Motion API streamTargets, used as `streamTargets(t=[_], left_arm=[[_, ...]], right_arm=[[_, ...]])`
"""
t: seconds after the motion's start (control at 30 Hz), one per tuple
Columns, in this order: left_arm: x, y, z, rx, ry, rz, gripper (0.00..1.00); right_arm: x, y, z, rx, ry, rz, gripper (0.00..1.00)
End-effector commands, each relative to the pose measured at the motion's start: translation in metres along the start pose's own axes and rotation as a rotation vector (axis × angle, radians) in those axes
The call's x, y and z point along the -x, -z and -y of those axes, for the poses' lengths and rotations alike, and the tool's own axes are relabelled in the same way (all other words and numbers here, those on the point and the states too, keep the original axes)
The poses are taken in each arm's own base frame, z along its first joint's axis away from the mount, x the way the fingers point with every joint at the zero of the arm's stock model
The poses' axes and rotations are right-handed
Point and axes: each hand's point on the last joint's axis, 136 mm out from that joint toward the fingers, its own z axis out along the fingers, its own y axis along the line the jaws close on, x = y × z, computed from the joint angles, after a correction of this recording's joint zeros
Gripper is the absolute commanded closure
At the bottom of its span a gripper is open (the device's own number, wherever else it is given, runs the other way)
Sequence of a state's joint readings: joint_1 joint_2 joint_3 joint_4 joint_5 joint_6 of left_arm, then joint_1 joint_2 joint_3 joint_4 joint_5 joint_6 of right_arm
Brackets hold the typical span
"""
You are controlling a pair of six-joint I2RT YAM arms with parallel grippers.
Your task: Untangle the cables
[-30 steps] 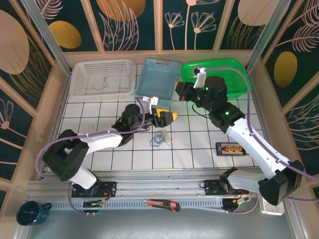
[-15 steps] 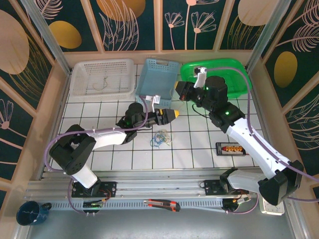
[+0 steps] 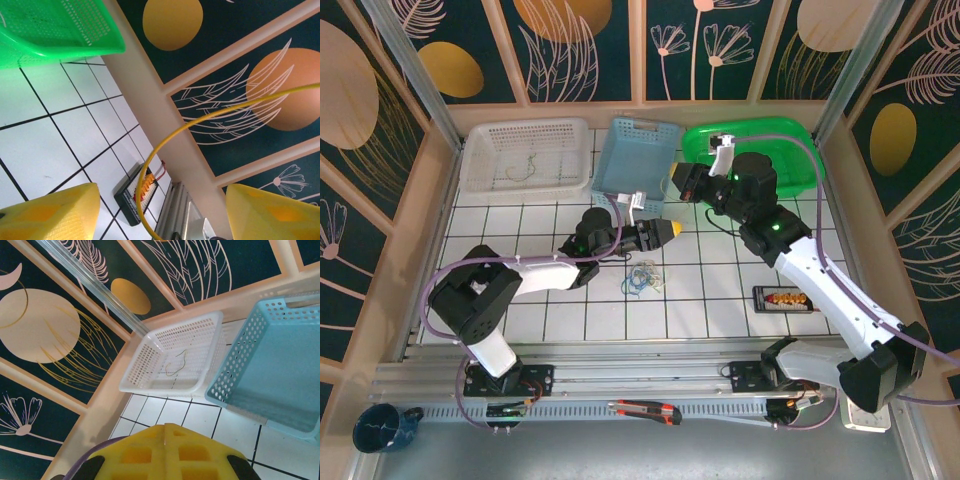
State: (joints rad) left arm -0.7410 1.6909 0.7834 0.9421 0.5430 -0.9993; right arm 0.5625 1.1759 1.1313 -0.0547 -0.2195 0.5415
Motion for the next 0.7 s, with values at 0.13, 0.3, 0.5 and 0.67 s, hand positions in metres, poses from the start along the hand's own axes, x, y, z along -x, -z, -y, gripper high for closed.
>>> streamTargets(t=[0.13, 0.3, 0.5, 0.67], left_arm=[[0.007, -0.004, 0.019, -0.071, -0.036, 0.015, 0.7], [0.008, -0.001, 0.021, -0.066, -0.042, 0.028, 1.0], [0.013, 0.009, 0.028, -0.051, -0.071, 0.06, 1.0], [0.026, 0.022, 0.042, -0.033, -0.119, 0.124, 1.0]], right_arm=[[0.009, 0.009, -0.008, 0.034, 0.0, 0.034, 1.0], [0.019, 0.017, 0.011, -0.018, -0.009, 0.079, 1.0], [0.046, 0.05, 0.073, -0.158, -0.076, 0.192, 1.0], [0.044, 0.08, 0.136, -0.297, -0.171, 0.256, 1.0]])
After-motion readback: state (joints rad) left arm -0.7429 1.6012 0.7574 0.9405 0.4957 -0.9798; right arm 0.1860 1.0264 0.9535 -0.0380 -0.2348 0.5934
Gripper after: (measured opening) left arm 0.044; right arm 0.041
